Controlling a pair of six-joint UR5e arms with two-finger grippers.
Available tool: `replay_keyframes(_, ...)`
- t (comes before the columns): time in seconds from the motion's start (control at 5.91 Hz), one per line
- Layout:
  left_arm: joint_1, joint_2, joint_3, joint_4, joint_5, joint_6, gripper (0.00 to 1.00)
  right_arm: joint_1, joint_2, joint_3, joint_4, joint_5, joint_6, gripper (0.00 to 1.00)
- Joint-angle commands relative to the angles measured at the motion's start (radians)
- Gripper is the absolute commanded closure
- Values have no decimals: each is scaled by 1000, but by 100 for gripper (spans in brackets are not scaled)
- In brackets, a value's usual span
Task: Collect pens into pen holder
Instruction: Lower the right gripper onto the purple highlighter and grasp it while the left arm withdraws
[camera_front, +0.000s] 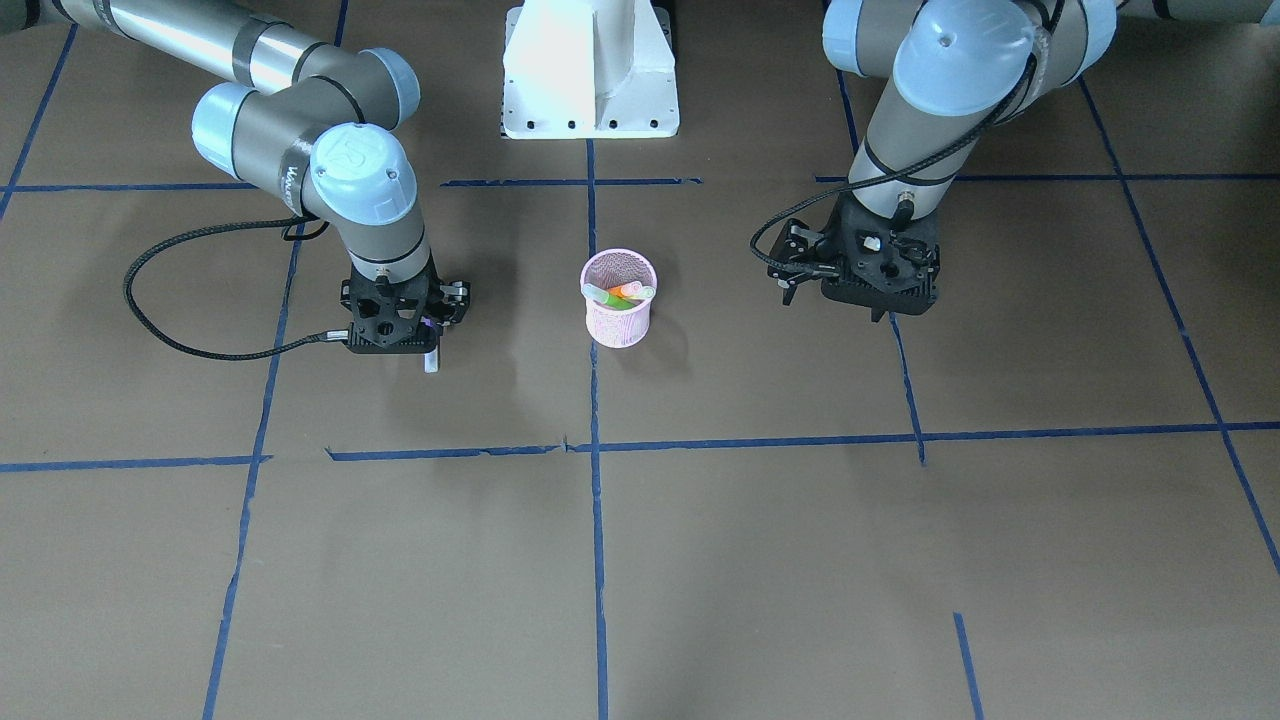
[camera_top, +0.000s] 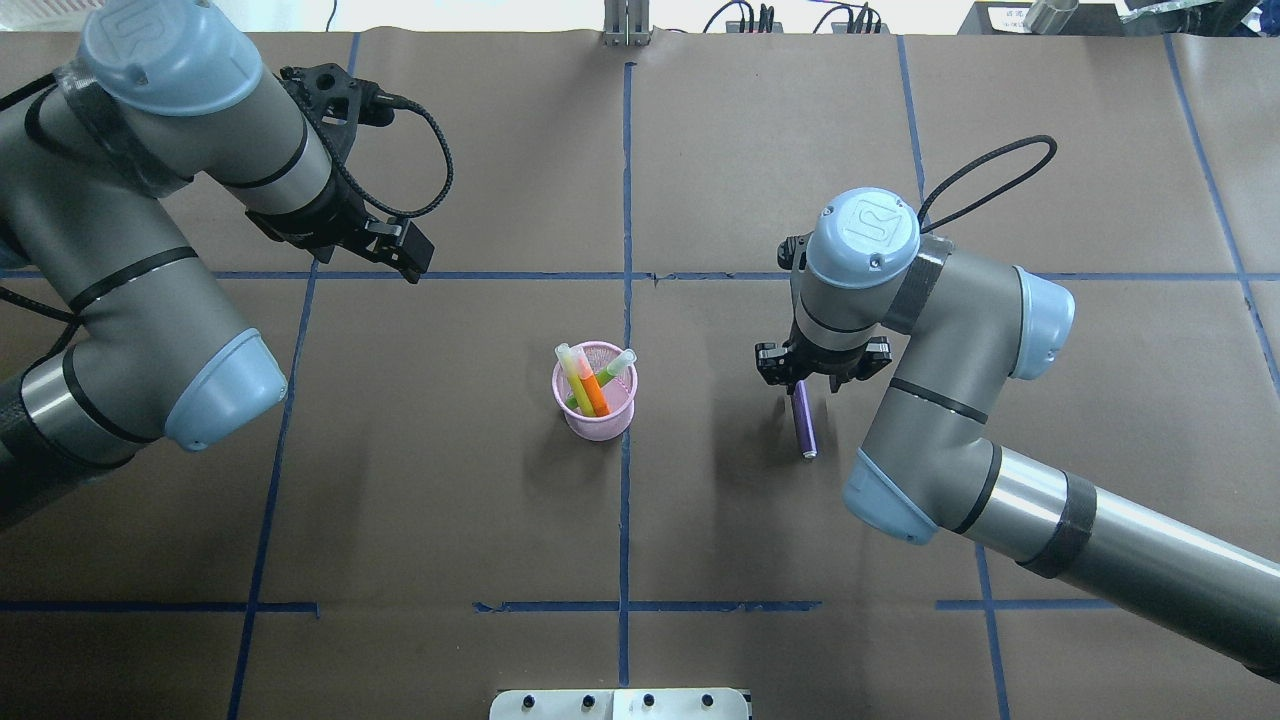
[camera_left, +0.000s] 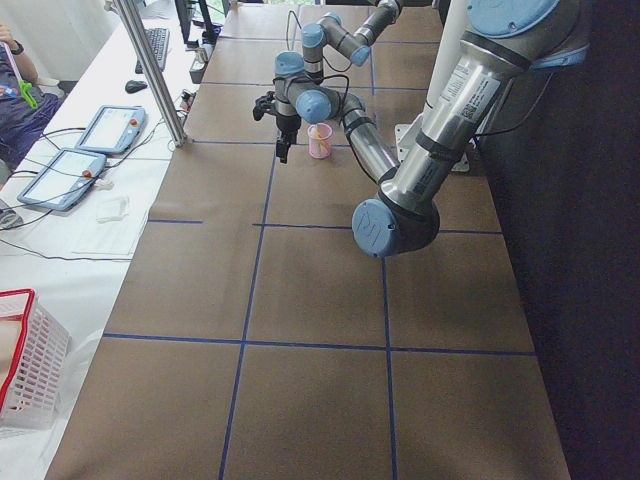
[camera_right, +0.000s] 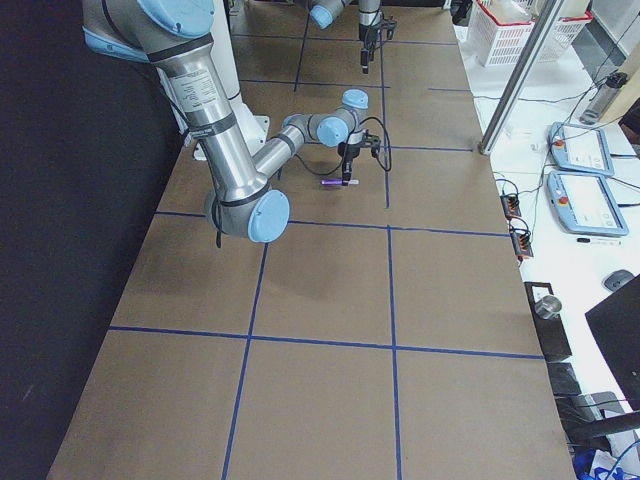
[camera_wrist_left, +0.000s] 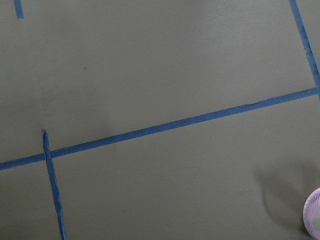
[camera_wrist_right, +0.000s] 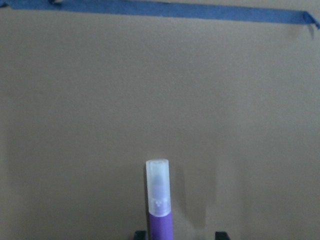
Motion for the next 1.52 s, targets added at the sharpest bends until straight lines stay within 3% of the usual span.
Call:
replay_keyframes(0.0,1,1,0,1,1,0,1,-17,-1,-13,6,0,-1,47)
replay_keyframes(0.17,-1,1,0,-1,1,0,1,-24,-3,-28,39,-3,-1,48)
replay_keyframes(0.34,-1,1,-1,-1,1,0,1,-28,-3,-39,61,-5,-1,61)
replay_keyframes(0.51,-1,3,-1,-1,1,0,0,-28,0,-39,62,-5,-2,90)
replay_keyframes(0.68,-1,3,-1,-1,3,0,0,-28,2,-39,64,-5,1,100)
replay_keyframes(0.85,-1,3,0,-1,3,0,0,-28,2,-32,64,-17,5,100)
replay_keyframes(1.02,-1,3,0,-1,4,0,0,-25,9,15,64,-87,11,100)
replay_keyframes(1.35,7,3,23,-10,6,-3,0,-12,16,164,116,-313,176,100)
